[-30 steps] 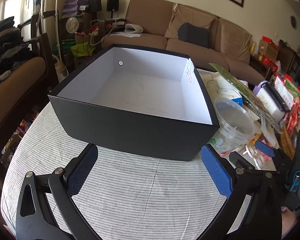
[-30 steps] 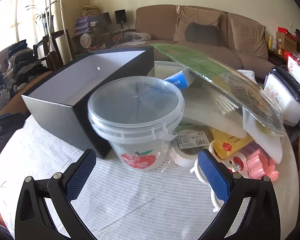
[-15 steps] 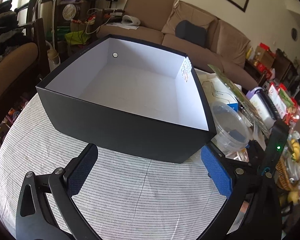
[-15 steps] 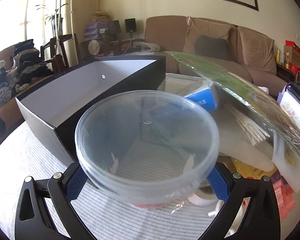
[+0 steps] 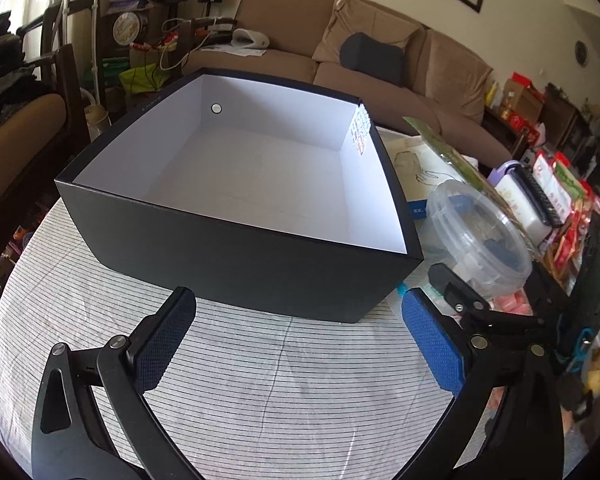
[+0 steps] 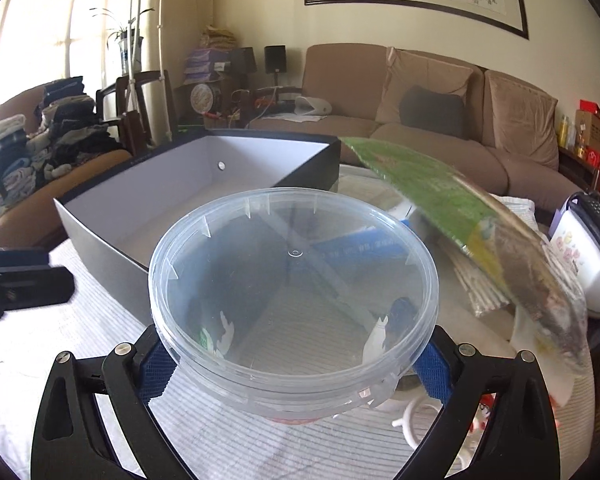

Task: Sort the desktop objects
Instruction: 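Grasp the clear plastic tub rim with the right tool and lift, then carry the clear tub with the right tool over the black box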

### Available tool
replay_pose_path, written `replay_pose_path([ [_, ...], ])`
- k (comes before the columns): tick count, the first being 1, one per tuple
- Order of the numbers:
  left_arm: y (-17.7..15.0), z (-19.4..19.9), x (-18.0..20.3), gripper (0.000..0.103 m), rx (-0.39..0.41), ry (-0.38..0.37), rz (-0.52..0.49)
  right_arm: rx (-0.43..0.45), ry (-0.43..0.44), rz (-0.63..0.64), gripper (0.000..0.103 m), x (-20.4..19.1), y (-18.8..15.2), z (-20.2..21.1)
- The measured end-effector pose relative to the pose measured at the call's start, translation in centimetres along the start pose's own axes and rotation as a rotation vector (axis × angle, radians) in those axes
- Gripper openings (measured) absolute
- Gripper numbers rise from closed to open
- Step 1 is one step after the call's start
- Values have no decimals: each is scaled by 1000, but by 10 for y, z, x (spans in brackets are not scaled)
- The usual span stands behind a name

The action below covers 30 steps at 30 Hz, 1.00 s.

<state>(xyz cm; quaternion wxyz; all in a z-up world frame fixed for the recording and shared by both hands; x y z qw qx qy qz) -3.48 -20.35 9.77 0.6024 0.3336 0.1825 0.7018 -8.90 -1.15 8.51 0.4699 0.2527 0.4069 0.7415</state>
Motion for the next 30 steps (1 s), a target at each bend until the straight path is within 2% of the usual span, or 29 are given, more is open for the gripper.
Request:
replay_pose_path([
  [4, 2, 8, -5, 103, 28, -28, 22, -4, 20, -21, 99, 9, 21, 27],
  [9, 10, 20, -1, 103, 111, -159, -8, -12, 78, -134, 99, 19, 61, 51],
  [14, 15, 32, 6, 103, 141, -267, -38, 12, 157, -166, 99, 1, 107, 59],
  [19, 27, 50, 8, 103, 219, -363, -70, -16, 216, -140, 99, -31, 135, 41],
  [22, 38, 48, 7, 103, 223, -357, -86, -45, 264, -150, 99, -47, 145, 25],
  [26, 49, 34, -9, 103, 190, -361, -25, -78, 327, -157, 99, -64, 153, 1],
  [30, 61, 29, -31, 102, 209, -381, 13, -117, 373, -169, 99, -78, 163, -25],
])
Point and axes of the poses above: each gripper's, at about its wrist camera, not at the fingertips, and z roughly against the way its jaws point, x to its right, y to its top, the point moved 2 cm from there along -z, roughly the way its jaws point, and after that the axes turned 1 degree about -y, right-handed, at the moved point
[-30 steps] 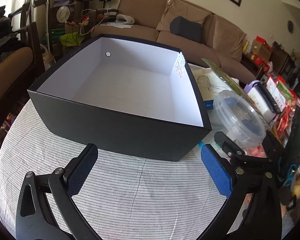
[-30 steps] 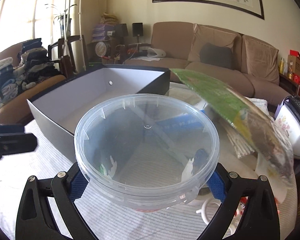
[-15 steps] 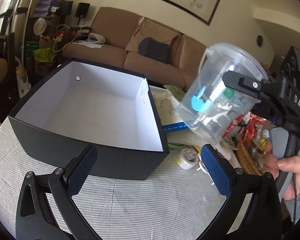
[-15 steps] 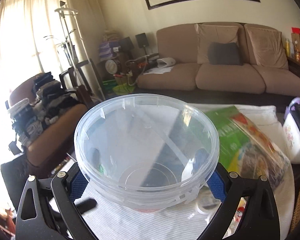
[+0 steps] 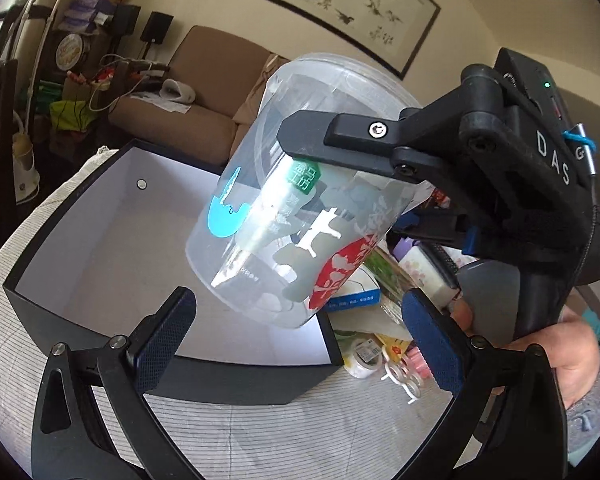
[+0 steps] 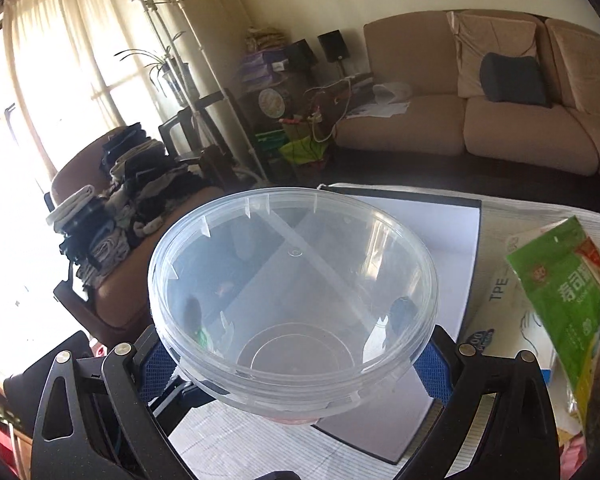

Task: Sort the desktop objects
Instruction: 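Carry the clear tub with the right tool over the black box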

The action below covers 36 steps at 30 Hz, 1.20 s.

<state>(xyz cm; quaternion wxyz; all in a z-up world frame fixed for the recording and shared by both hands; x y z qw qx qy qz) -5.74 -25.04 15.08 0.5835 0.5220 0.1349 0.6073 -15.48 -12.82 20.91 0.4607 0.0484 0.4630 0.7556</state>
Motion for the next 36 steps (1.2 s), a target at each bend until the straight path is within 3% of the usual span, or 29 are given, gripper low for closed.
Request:
replay_pose_path([
  [7, 33, -3, -46, 101, 48, -27, 95, -25, 55, -12, 99, -6, 24, -41],
  [13, 45, 0, -87, 101, 45, 47, 188, -32, 31, 13, 99, -5, 55, -87],
  [19, 38, -6, -131, 101, -1, 94, 322, -54, -91, 26, 99, 25, 79, -149],
  [27, 41, -7, -142, 102, -9, 115, 344, -125, -220, 30, 99, 67, 74, -231],
  [32, 41, -4, -144, 102, -9, 145, 341, -141, -203, 118, 100, 57, 62, -267],
  [36, 39, -1, -150, 102, -11, 150, 363, -152, -247, 204, 100, 43, 45, -283],
])
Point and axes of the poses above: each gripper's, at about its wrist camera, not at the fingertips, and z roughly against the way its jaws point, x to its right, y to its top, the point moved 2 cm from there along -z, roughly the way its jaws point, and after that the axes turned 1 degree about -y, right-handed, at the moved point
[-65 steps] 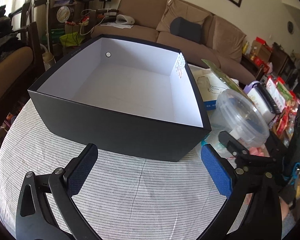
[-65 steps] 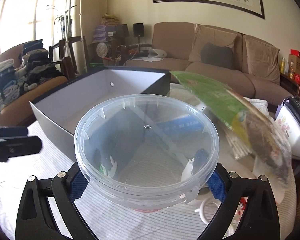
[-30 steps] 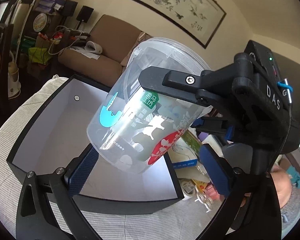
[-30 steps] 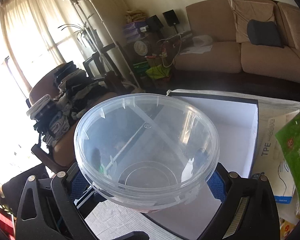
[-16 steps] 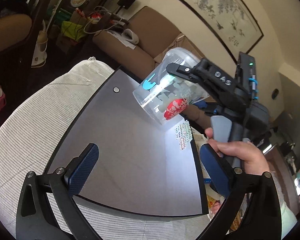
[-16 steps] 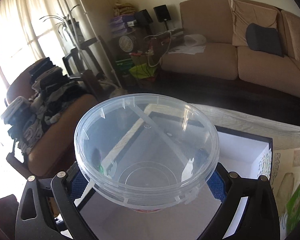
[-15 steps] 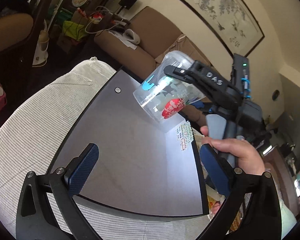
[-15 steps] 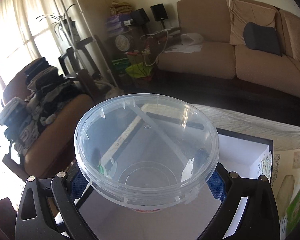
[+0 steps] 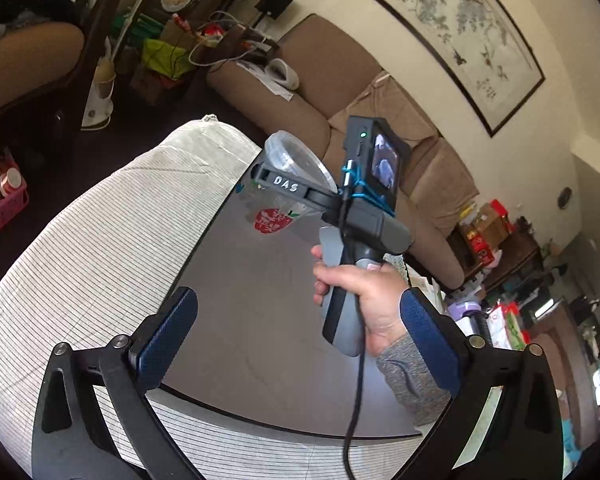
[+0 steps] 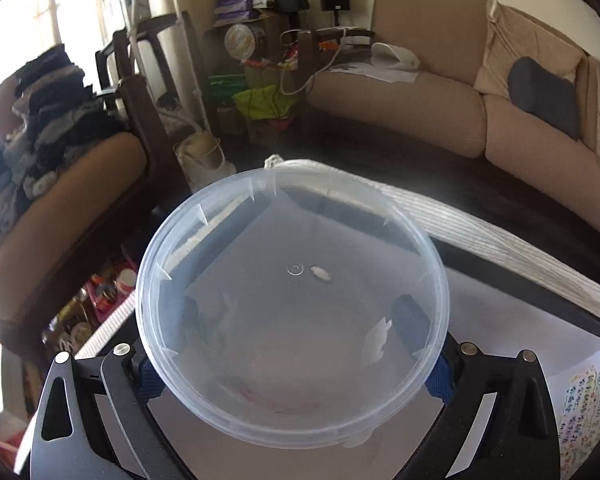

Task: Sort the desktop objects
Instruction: 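Carry the clear tub with the right tool over the black box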

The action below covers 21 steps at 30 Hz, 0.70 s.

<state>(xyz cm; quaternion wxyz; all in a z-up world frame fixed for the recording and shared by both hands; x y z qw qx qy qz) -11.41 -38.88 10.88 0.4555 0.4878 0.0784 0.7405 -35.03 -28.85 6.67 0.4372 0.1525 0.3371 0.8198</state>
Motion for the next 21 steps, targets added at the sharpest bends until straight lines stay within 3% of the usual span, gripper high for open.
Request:
replay_pose_path([
  [10, 2, 5, 4, 102, 7, 2, -19, -22, -22, 47, 99, 5, -12, 13],
  [14, 2, 5, 4, 102, 5, 2, -20, -80, -53, 74, 99, 6, -20, 1],
  [21, 2, 7, 3, 102, 6, 4, -19, -62, -50, 71, 99, 4, -19, -11],
])
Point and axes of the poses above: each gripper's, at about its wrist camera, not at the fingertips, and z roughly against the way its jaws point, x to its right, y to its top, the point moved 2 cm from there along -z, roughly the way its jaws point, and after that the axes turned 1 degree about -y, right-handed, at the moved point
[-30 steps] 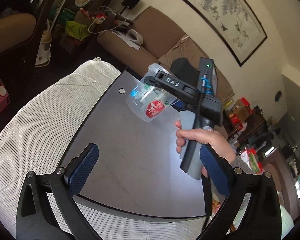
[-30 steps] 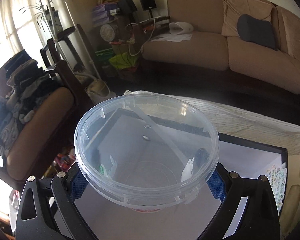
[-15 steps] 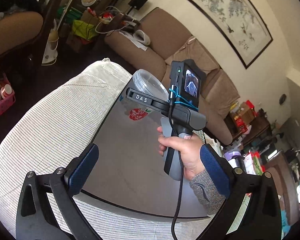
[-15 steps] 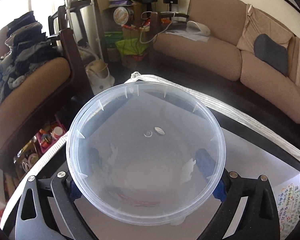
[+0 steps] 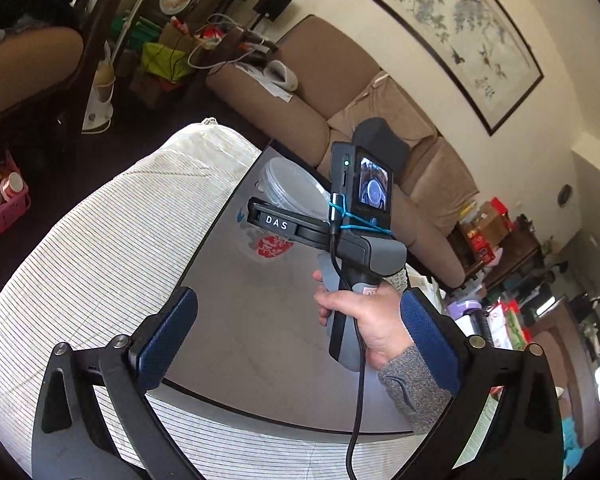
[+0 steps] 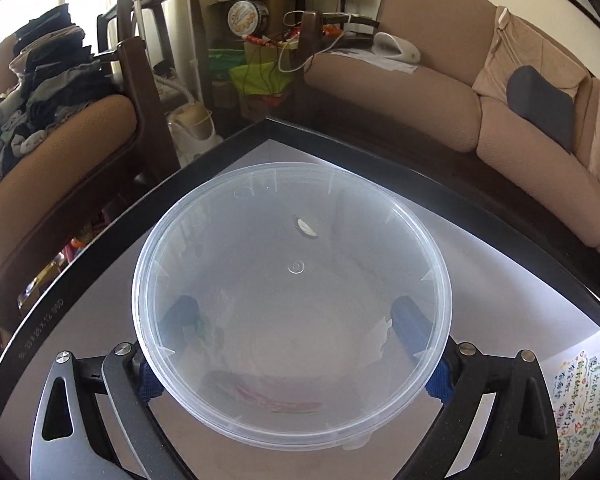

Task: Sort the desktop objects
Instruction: 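Carry the clear tub with the right tool over the black box, then open the right tool to drop the clear tub into the box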

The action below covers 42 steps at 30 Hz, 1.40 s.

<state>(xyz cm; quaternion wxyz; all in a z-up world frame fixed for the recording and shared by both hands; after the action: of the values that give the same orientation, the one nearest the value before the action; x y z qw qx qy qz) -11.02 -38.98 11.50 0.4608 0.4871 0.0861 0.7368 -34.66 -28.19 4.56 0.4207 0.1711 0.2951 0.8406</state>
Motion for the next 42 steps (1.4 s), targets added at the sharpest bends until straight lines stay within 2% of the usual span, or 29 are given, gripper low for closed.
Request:
replay_pose_path([
  [7, -4, -2, 5, 102, -16, 4, -11, 6, -47, 51, 101, -7, 6, -9],
  [13, -5, -2, 4, 102, -37, -15, 29, -94, -76, 57, 102, -5, 4, -12],
  [17, -3, 0, -1, 102, -39, -26, 48, -73, -37, 33, 102, 3, -3, 5],
  [23, -3, 2, 4, 102, -39, -13, 22, -48, 12, -68, 102, 19, -10, 23],
  [24, -3, 1, 4, 102, -41, -13, 23, -33, 24, -87, 100, 20, -12, 27],
  [27, -4, 0, 2, 102, -48, -22, 34, -33, 53, -95, 83, 20, -15, 29],
  [31, -5, -3, 5, 102, -55, -18, 22, -42, 17, -30, 83, 9, -11, 23],
  [37, -7, -4, 11, 102, -55, -21, 14, -73, 18, -38, 84, 7, -11, 23],
  [42, -9, -6, 16, 102, -70, 4, -29, -62, 11, -43, 85, 23, -20, 64],
])
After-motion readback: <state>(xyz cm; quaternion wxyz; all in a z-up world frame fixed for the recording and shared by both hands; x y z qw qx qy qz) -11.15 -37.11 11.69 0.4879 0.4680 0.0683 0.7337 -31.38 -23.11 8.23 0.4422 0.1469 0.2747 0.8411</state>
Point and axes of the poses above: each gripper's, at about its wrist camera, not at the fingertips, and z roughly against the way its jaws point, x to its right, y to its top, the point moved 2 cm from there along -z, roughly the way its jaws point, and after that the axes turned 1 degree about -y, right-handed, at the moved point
